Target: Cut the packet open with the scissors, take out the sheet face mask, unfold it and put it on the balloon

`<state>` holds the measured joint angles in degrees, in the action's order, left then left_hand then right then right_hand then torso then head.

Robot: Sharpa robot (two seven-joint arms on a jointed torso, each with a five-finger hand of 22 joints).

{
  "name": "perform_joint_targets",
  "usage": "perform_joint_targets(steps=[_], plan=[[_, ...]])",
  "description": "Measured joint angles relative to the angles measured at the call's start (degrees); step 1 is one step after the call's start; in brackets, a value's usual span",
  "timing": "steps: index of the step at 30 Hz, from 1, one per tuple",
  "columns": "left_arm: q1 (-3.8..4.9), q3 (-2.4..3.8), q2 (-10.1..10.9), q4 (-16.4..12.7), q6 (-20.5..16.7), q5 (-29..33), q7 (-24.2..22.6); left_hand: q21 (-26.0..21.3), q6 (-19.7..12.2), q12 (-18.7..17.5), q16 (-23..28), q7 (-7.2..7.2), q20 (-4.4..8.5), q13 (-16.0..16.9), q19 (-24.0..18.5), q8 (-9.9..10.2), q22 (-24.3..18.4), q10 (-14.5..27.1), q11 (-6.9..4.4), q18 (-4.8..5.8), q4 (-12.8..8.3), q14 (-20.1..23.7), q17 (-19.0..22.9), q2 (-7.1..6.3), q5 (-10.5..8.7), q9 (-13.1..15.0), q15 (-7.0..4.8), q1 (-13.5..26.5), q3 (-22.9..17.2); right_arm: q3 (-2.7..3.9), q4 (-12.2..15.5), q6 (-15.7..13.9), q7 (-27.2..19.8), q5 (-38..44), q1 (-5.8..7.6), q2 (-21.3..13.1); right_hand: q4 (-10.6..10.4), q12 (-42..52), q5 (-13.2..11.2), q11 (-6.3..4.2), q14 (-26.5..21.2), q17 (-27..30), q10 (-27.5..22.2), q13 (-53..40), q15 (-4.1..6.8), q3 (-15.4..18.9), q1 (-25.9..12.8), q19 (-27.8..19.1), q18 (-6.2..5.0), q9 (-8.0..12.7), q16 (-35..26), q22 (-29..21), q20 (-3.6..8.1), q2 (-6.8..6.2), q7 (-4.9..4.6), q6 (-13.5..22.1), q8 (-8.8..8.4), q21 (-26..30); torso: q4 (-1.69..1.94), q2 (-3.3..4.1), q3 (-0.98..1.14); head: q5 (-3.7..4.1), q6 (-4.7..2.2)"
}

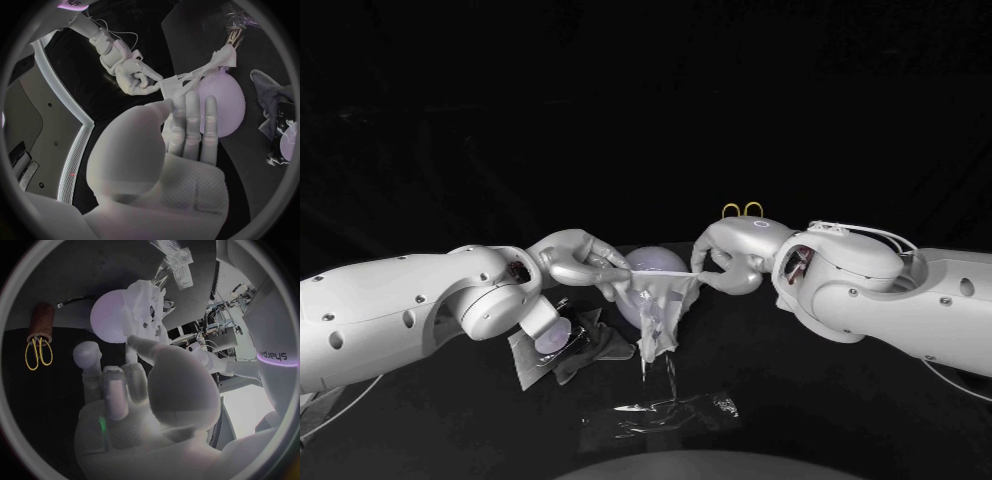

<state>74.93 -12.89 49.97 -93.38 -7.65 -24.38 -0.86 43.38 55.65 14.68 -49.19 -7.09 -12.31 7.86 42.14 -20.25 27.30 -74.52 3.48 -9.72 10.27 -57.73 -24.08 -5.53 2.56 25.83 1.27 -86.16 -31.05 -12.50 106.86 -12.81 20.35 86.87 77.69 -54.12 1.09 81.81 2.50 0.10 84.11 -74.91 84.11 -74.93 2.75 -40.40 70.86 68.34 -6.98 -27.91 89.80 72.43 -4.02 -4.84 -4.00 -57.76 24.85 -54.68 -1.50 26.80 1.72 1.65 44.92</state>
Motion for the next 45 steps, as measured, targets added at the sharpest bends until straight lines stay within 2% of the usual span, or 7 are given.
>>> perform_joint_targets(steps=[8, 21, 26, 34, 39, 40, 45], plan=[[0.03, 0.1, -3.14, 3.93, -1.46, -0.86, 0.24, 0.27, 0.2, 0.18, -0.22, -0.2, 0.02, 0.1, -0.39, 0.09, 0.29, 0.21, 0.21, 0.03, 0.0, 0.31, -0.08, 0.0, 0.0, 0.0, -0.11, 0.0, 0.0, 0.11, -6.7, -1.32, -0.04, 0.93, 1.42, 4.26, 0.0, 0.0, -0.1, 0.0, 0.0, -0.04, 0.0, -0.02, 0.0, 0.0, -0.23, 0.0, 0.0, 0.0, 0.0, 0.02, 0.0, -0.23, -0.02, -0.08, 0.0, 0.0, 0.05, 0.26, 0.0, 0.23, -0.02], [0.36, 0.82, -6.72, 9.33, -2.44, -1.7, 1.03, 0.9, 0.2, 0.42, -0.51, -0.2, 0.03, 0.29, -0.79, 0.21, 0.72, 0.42, 0.01, 0.05, -0.01, 0.51, -0.29, -0.01, -0.05, 0.17, 0.08, 0.01, -0.36, 0.15, -13.58, -0.77, -0.65, 1.02, 2.28, 10.32, 0.01, -0.01, -0.07, 0.0, -0.01, -0.04, -0.01, 0.0, -0.01, 0.01, -0.12, 0.0, 0.0, 0.0, -0.05, -0.06, 0.0, -0.12, -0.04, -0.14, 0.0, 0.23, 0.21, 0.62, -0.13, 0.67, -0.09], [1.21, 0.97, -7.6, 11.56, -2.52, -1.74, 1.28, 1.49, 0.19, 0.66, -0.76, -0.2, 0.03, 0.43, -0.79, 0.34, 1.13, 0.62, 0.22, 0.06, -0.24, 0.51, -0.45, -0.08, -0.05, 0.19, 0.08, 0.08, -0.59, 0.15, -15.56, -0.43, -0.88, 1.04, 2.31, 11.65, 0.01, -0.01, 0.15, 0.0, -0.01, 0.0, -0.01, 0.03, -0.01, 0.01, 0.03, 0.0, 0.0, 0.0, -0.22, -0.14, 0.0, 0.03, -0.04, -0.14, 0.0, 0.23, 0.19, 0.69, -0.14, 0.7, -0.18], [3.34, 1.16, -9.03, 14.35, -1.41, -1.74, 1.81, 1.81, 0.18, 0.69, -1.0, -0.19, 0.19, 0.49, -1.03, 0.4, 1.46, 0.62, 0.22, 0.08, -0.24, 0.51, -0.55, -0.09, -0.06, 0.22, 0.08, 0.08, -0.58, 0.14, -18.55, -0.12, -1.23, 1.25, 2.32, 13.27, 0.01, -0.02, 0.15, 0.0, -0.01, 0.01, -0.01, 0.01, -0.01, 0.01, 0.1, 0.0, 0.0, 0.0, -0.04, -0.19, 0.0, 0.1, -0.02, -0.13, 0.0, 0.23, 0.14, 0.73, -0.12, 0.58, -0.2], [3.95, 1.17, -9.91, 15.63, 0.26, -1.75, 2.33, 2.03, 0.18, 0.69, -1.0, -0.18, 0.03, 0.54, -1.2, 0.41, 1.58, 0.62, 0.22, 0.12, -0.39, 0.51, -0.63, -0.16, -0.12, 0.22, 0.09, 0.16, -0.74, 0.15, -19.98, -0.01, -1.4, 1.41, 2.36, 13.91, 0.01, -0.1, 0.14, 0.0, -0.01, 0.0, -0.01, -0.01, -0.01, 0.01, 0.1, 0.0, 0.0, 0.0, -0.05, -0.19, 0.0, 0.1, 0.03, -0.08, 0.0, 0.24, 0.13, 0.76, -0.04, 0.62, -0.18], [4.03, 1.17, -10.05, 15.85, 0.6, -1.78, 2.44, 2.04, 0.18, 0.69, -1.0, -0.18, 0.03, 0.54, -1.2, 0.54, 1.59, 0.62, 0.22, 0.43, -0.39, 0.5, -0.63, -0.16, -0.13, 0.23, 0.09, 0.15, -0.74, 0.16, -20.18, 0.02, -1.43, 1.44, 2.37, 13.99, 0.01, -0.1, 0.14, 0.0, -0.01, 0.0, -0.01, -0.01, -0.01, 0.02, 0.1, 0.0, 0.0, 0.0, -0.05, -0.19, 0.0, 0.1, 0.03, -0.08, 0.0, 0.24, 0.11, 0.77, -0.04, 0.66, -0.18], [4.28, 1.17, -10.79, 17.09, 2.28, -1.94, 2.95, 2.04, 0.17, 0.69, -1.24, -0.17, 0.23, 0.59, -1.4, 0.55, 1.76, 0.82, 0.01, 0.45, -0.3, 0.5, -0.71, -0.16, -0.16, 0.28, 0.09, 0.16, -0.83, 0.18, -21.62, 0.28, -1.53, 1.59, 2.51, 14.75, 0.02, -0.11, 0.12, 0.0, -0.22, -0.04, -0.01, -0.02, 0.04, 0.02, 0.1, 0.0, 0.0, 0.0, -0.05, -0.19, 0.0, 0.1, 0.04, -0.07, 0.0, 0.49, 0.1, 0.85, -0.04, 0.82, -0.29]])
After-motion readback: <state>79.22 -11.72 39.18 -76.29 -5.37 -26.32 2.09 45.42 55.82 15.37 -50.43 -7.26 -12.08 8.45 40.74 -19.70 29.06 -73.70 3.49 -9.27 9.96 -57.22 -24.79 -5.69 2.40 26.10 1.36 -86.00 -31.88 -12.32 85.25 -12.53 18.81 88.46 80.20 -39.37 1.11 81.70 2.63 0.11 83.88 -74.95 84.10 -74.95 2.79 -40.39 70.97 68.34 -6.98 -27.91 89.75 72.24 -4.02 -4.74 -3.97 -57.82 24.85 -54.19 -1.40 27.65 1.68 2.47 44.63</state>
